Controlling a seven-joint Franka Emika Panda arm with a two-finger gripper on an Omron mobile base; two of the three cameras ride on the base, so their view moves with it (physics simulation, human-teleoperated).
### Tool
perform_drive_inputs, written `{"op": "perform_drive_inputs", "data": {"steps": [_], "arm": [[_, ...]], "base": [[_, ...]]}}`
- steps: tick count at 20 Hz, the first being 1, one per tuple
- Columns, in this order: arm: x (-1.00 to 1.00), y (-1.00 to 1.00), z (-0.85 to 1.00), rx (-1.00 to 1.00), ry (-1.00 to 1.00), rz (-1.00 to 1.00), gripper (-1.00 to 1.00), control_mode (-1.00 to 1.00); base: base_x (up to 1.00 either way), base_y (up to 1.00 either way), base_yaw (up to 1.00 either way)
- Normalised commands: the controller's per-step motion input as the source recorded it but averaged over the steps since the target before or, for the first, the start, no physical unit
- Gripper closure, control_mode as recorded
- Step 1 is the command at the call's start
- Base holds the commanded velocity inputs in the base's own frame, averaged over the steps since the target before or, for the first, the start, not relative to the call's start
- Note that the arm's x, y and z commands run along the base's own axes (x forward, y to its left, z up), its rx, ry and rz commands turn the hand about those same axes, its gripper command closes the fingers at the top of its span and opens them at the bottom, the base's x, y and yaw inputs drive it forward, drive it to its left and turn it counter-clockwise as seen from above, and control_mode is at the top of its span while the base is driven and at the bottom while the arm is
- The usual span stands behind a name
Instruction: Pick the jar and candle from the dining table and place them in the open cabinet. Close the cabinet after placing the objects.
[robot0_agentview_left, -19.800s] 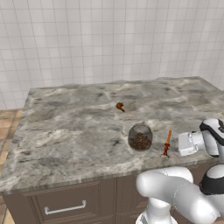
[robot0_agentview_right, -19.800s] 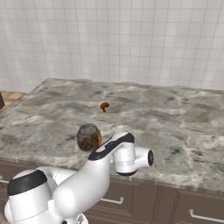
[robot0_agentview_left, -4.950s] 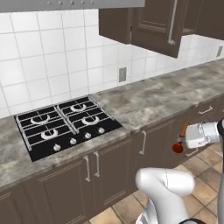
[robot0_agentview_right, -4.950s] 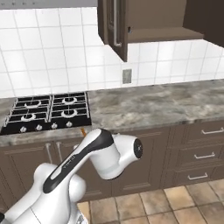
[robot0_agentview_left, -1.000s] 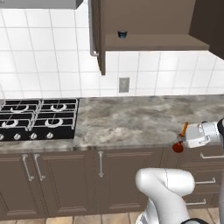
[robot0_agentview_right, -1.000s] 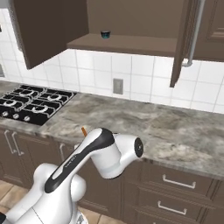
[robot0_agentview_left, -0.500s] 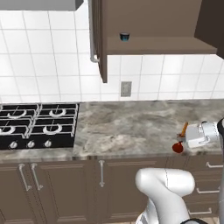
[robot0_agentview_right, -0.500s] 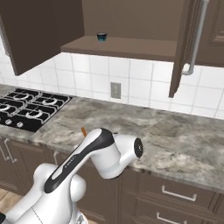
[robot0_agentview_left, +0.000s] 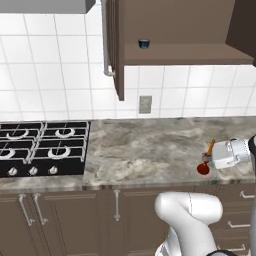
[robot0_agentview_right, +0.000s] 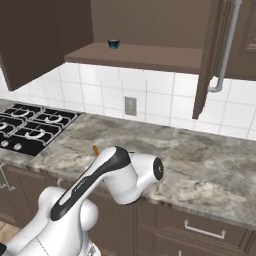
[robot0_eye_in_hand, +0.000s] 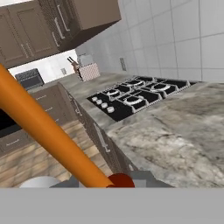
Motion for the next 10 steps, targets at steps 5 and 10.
{"op": "perform_drive_inputs", "data": {"steps": [5, 10], "arm": [[0.00, 0.00, 0.00, 0.00, 0.00, 0.00, 1.00, 1.00], [0.00, 0.00, 0.00, 0.00, 0.00, 0.00, 1.00, 1.00]], "base": [[0.40, 0.05, 0.00], [0.42, 0.01, 0.04]]}}
